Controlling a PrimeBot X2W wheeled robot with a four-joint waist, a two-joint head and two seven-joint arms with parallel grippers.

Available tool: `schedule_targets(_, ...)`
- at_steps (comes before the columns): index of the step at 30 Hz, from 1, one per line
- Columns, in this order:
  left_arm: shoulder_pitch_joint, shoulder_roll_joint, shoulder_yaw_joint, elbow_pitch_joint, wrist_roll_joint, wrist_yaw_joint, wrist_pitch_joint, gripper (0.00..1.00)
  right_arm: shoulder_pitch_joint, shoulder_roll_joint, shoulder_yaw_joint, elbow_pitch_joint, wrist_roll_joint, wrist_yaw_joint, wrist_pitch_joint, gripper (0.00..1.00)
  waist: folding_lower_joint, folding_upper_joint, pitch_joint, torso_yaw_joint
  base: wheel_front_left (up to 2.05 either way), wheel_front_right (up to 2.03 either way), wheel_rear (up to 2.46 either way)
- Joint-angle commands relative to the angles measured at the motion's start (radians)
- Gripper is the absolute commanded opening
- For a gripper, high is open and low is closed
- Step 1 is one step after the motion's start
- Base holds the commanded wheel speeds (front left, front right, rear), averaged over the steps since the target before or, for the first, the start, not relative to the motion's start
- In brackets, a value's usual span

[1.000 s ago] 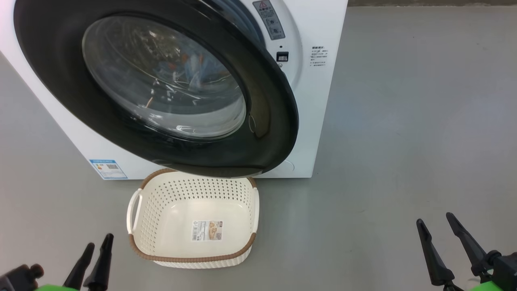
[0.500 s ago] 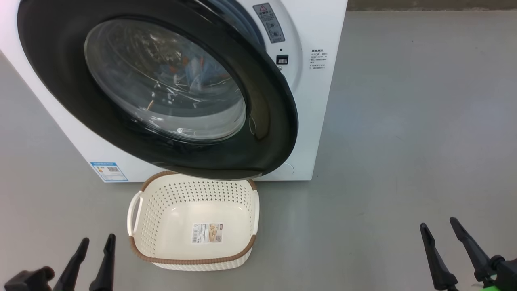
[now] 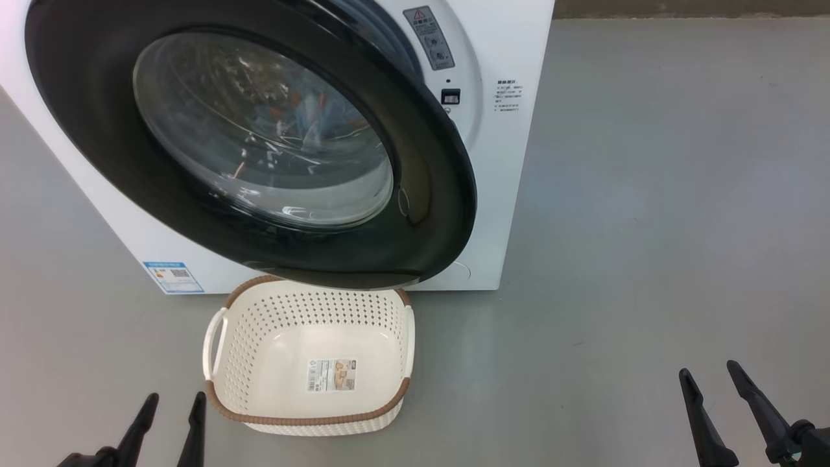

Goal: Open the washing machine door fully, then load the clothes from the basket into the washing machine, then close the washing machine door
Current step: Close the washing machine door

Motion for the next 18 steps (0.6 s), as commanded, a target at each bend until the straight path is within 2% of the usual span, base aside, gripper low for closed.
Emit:
schedule_targets(1,-0.021,0.014,0.049,-0.024,0.012,-0.003,-0.012,1.0,-0.01,-0.017,0.02,-0.023,0.008,0.001,-0.005,1.0,0.0,0.0,0.0,0.001,0.0,0.0,0.0)
schedule_targets(11,-0.026,0.002,0.068,-0.042,0.029,-0.003,-0.012,1.0,-0.02,-0.014,0.02,-0.024,0.011,0.001,-0.005,1.0,0.0,0.0,0.004,0.011,0.0,0.0,0.0)
schedule_targets(12,-0.026,0.0,0.069,-0.043,0.03,-0.003,-0.012,1.0,-0.023,-0.013,0.022,-0.025,0.014,0.001,-0.005,0.93,0.0,0.0,0.004,0.013,0.0,0.0,0.0)
schedule_targets(13,-0.027,-0.001,0.07,-0.045,0.03,-0.003,-0.012,1.0,-0.027,-0.011,0.025,-0.026,0.02,0.001,-0.005,0.44,0.0,0.0,0.005,0.014,0.0,0.0,0.0)
schedule_targets(14,-0.028,-0.003,0.071,-0.048,0.031,-0.003,-0.012,1.0,-0.033,-0.012,0.027,-0.026,0.023,0.001,-0.005,0.25,0.0,0.0,0.005,0.016,0.0,0.0,0.0)
schedule_targets(15,-0.029,-0.006,0.073,-0.05,0.031,-0.003,-0.012,1.0,-0.04,-0.013,0.031,-0.027,0.026,0.001,-0.005,0.0,0.0,0.0,0.006,0.019,0.0,0.0,0.0)
schedule_targets(18,-0.034,-0.014,0.073,-0.056,0.032,-0.003,-0.012,1.0,-0.072,-0.018,0.048,-0.031,0.031,0.001,-0.005,0.0,0.0,0.0,0.008,0.027,0.0,0.0,0.0)
